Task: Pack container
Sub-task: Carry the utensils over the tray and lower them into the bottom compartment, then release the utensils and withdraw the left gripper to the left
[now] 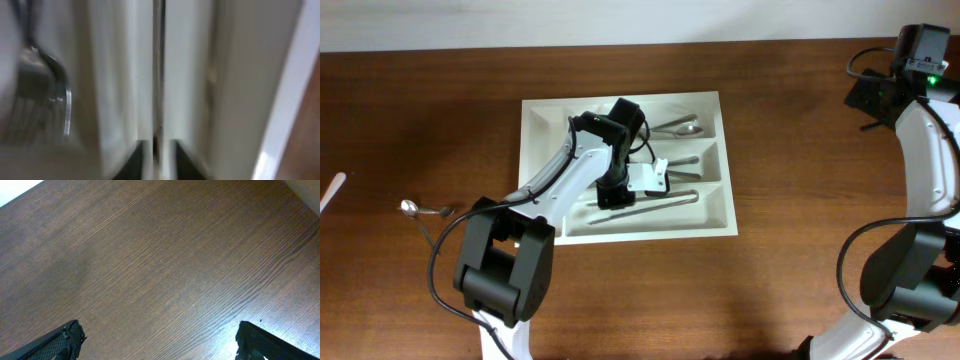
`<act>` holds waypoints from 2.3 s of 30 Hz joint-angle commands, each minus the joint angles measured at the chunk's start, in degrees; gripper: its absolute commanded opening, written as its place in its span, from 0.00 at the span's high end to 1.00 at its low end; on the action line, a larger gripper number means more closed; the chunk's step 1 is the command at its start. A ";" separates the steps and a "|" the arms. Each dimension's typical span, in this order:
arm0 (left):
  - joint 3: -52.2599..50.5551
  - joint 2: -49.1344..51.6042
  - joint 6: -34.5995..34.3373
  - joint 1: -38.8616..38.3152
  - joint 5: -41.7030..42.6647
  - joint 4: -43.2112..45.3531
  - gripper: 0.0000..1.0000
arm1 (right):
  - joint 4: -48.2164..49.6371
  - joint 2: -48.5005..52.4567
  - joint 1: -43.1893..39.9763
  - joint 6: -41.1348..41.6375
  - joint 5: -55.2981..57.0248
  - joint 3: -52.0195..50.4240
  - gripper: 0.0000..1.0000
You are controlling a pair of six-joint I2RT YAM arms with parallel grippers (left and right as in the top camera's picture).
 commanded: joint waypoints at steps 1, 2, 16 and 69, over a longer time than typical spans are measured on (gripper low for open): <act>0.00 -0.13 0.85 0.13 0.22 0.85 0.18 | 0.02 -0.20 -0.15 0.02 0.13 0.35 0.01; 0.00 -0.13 0.83 0.13 0.24 1.05 0.00 | 0.02 -0.20 -0.15 0.02 0.13 0.35 0.01; 14.23 -0.48 -14.82 0.35 0.42 1.68 0.01 | 0.02 -0.20 -0.15 0.02 0.13 0.35 0.01; 5.18 0.50 -70.71 48.54 -29.22 4.07 0.01 | 0.02 -0.20 -0.15 0.02 0.13 0.35 0.01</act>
